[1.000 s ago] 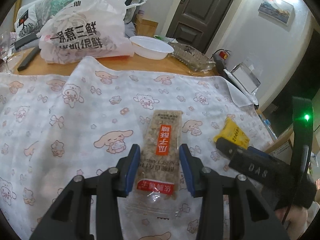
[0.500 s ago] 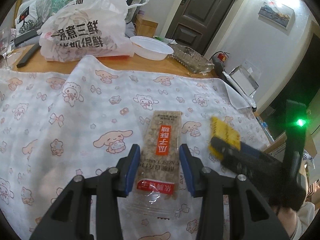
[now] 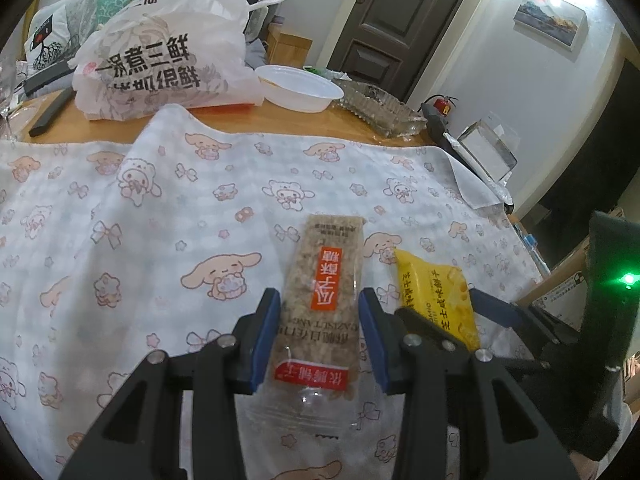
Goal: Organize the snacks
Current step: 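Lift the grain bar with the left tool while the right tool lifts the yellow pack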
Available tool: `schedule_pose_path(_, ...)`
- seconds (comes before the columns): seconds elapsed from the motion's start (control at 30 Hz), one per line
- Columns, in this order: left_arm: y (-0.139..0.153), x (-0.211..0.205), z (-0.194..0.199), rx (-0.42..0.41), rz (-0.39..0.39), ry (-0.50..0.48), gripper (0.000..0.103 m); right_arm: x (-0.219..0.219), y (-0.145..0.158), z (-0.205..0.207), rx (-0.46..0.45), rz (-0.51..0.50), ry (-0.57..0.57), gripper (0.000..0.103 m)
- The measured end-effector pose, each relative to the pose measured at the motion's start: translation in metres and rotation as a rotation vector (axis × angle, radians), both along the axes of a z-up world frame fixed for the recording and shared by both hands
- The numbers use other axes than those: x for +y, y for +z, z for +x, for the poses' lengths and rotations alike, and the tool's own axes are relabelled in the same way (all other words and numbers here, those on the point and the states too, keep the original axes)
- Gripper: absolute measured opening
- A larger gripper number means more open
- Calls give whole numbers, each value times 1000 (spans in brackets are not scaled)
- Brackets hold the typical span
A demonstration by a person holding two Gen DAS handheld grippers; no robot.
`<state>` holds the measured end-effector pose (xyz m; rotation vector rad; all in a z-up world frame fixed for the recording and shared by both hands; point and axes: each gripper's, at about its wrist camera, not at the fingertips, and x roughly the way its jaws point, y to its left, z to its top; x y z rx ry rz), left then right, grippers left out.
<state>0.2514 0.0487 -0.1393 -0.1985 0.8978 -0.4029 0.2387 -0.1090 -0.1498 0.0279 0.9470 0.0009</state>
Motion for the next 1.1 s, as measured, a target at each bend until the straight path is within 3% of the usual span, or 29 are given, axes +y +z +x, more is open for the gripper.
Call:
schedule_pose_path(0.23, 7, 1, -13, -35, 41, 21, 37, 6, 3, -9, -35, -12, 13, 73)
schedule_pose_path(0.43, 38, 10, -47, -90, 71, 57, 37, 19, 23, -37, -77, 4, 102, 73)
schedule_pose_path(0.5, 55, 15, -64, -120, 67, 69, 22, 25, 35, -52, -102, 12, 139, 73)
schedule_pose_path(0.67, 85, 14, -99, -169, 118, 112, 22, 35, 69, -88, -173, 8, 226, 73)
schedule_pose_path(0.77, 67, 13, -99, -103, 144, 113, 24, 33, 68, -99, -143, -15, 247, 73)
schedule_pose_path(0.9, 37, 8, -98, -58, 205, 76, 48, 21, 56, -111, -120, -15, 266, 73)
schedule_pose_path(1.1, 7, 12, -75, 14, 252, 52, 49, 11, 37, -104, -72, 6, 298, 73)
